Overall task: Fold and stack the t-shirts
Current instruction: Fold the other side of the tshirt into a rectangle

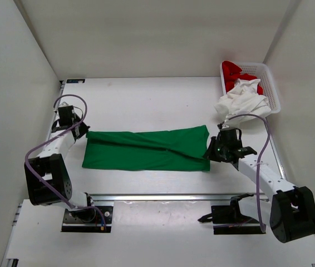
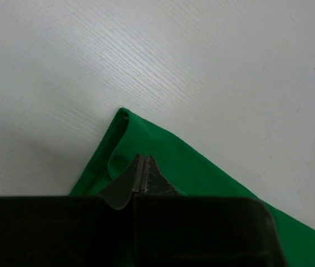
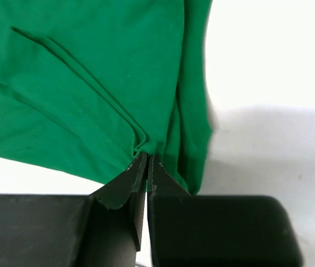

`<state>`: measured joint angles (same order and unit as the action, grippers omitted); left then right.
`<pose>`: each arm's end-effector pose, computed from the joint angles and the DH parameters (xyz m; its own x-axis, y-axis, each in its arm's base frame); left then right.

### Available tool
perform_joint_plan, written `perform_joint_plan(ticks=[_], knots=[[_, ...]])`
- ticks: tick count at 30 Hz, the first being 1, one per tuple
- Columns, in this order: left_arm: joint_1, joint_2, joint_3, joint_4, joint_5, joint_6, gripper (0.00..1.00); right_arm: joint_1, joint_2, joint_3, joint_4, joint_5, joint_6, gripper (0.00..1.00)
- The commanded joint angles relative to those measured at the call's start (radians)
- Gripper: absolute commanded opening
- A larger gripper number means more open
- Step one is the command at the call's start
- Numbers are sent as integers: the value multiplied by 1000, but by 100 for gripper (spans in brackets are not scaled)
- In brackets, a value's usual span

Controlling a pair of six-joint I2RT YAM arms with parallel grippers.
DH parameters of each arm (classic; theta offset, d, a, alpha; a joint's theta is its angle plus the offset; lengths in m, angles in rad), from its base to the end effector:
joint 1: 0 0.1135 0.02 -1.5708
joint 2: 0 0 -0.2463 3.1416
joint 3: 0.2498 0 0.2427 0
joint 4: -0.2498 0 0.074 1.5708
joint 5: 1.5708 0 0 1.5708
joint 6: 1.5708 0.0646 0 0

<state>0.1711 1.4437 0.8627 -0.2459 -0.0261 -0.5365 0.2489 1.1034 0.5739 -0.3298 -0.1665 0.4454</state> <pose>0.3073 0.0548 0.1769 -0.5273 -0.6096 -0.5918 -0.5319 0.7800 -0.3296 0.2224 0.0676 0.1621 -0.8123 0.2319 -0.5352 0.0024 0.9189 0.3946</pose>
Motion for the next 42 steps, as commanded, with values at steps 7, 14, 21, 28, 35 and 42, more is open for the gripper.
perform_joint_plan(ticks=[7, 14, 21, 28, 35, 42], knots=[[60, -8, -16, -9, 66, -77, 11, 29, -66, -74, 15, 70, 50, 3], [-87, -237, -34, 60, -73, -101, 26, 97, -50, 45, 55, 93, 13, 21], [-395, -210, -94, 111, -26, -111, 23, 174, 182, 170, 262, 61, 6, 0], [-573, -178, -200, 213, 109, -158, 20, 179, 412, 283, 368, -11, 3, 23], [-610, -190, -283, 298, 162, -155, 19, 227, 529, 334, 360, -2, -14, 32], [-607, -194, -301, 329, 186, -158, 19, 211, 552, 324, 362, -48, -28, 33]])
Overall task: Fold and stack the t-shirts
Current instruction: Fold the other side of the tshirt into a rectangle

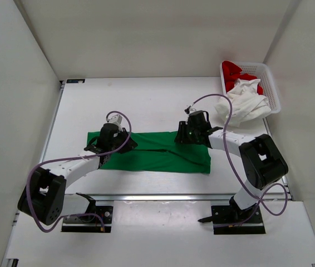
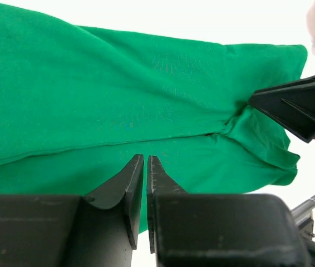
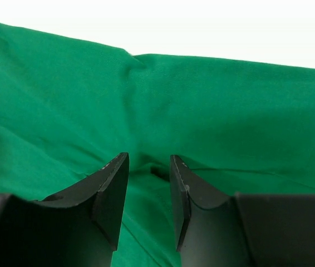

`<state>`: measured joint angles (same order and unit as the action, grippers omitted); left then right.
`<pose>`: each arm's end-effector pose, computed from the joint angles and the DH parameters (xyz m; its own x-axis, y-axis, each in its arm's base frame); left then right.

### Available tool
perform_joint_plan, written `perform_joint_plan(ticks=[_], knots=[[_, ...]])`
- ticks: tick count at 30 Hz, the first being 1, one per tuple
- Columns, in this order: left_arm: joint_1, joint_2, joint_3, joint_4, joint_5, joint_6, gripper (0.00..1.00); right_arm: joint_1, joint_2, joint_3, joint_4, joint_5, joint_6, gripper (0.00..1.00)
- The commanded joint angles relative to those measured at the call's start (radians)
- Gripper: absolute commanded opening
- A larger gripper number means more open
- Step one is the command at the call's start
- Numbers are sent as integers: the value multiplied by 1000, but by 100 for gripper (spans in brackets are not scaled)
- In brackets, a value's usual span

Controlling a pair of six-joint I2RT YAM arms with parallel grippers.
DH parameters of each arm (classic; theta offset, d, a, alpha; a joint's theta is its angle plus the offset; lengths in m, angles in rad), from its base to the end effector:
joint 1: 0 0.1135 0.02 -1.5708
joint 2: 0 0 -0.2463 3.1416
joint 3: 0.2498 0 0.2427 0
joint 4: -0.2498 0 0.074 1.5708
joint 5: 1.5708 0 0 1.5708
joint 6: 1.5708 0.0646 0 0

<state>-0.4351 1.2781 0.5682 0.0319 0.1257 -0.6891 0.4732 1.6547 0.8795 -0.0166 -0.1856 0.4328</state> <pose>0.2450 -0.1228 0.1549 -0.7612 -0.3418 -0.5511 0.0294 0.8307 -0.5559 0.3036 0.1688 0.1394 -0.8113 0.0477 -0.5827 -0.2457 0.8766 0.4139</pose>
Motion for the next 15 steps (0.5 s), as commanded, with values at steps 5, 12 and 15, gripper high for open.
perform_joint_plan(ticks=[5, 12, 15], knots=[[2, -6, -17, 62, 43, -18, 18, -33, -42, -59, 93, -109, 27, 29], [13, -13, -4, 56, 40, -26, 18, -54, -84, -99, 90, -193, 26, 19], [10, -17, -4, 56, 34, -29, 17, -32, -128, -126, 95, -192, 24, 9]])
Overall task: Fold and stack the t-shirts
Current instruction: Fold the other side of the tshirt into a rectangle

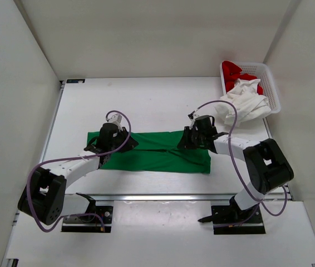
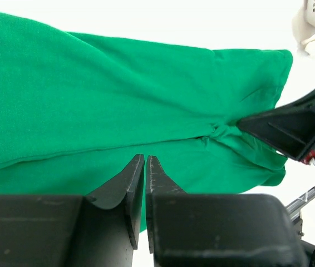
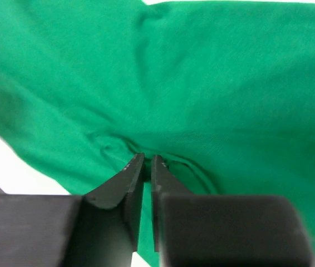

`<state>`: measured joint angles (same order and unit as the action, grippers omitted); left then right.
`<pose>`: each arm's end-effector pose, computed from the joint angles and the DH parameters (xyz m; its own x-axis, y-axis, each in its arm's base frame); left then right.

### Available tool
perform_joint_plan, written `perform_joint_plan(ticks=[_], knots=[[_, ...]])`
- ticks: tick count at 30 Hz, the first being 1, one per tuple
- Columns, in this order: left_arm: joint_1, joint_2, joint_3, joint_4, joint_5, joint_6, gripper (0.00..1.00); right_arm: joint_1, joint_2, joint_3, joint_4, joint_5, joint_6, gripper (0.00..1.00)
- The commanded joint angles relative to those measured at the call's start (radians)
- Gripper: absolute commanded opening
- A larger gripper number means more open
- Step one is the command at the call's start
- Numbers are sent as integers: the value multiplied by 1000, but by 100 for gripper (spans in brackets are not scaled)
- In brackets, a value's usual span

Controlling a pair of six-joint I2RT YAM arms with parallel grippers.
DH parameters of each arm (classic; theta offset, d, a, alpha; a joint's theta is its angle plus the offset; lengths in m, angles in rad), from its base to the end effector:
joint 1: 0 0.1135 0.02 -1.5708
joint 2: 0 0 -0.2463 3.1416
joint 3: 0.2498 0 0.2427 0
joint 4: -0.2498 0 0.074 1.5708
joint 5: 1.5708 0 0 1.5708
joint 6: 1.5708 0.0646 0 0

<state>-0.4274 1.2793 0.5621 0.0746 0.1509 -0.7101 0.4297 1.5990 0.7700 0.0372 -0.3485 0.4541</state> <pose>0.2474 -0.1233 0.1574 -0.7521 -0.3656 -0.5483 0.0383 0.8064 -0.5902 0.2860 0.1553 0.1310 -0.8488 0.0646 -0.5248 -0.2641 0.8081 0.5266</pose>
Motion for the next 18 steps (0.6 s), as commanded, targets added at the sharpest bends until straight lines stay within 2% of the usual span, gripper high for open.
perform_joint_plan(ticks=[1, 5, 10, 14, 18], knots=[[3, -14, 1, 16, 9, -6, 18, 17, -98, -32, 35, -18, 8, 5], [-7, 2, 7, 21, 12, -15, 17, 53, -148, -40, -3, 3, 26, 0], [-4, -4, 18, 25, 15, -25, 18, 133, -209, -44, -75, 83, 105, 0], [-2, -12, 18, 24, 18, -28, 18, 170, -243, -112, -63, 144, 185, 3], [1, -15, 16, 27, 24, -29, 18, 176, -267, -169, -11, 89, 239, 1]])
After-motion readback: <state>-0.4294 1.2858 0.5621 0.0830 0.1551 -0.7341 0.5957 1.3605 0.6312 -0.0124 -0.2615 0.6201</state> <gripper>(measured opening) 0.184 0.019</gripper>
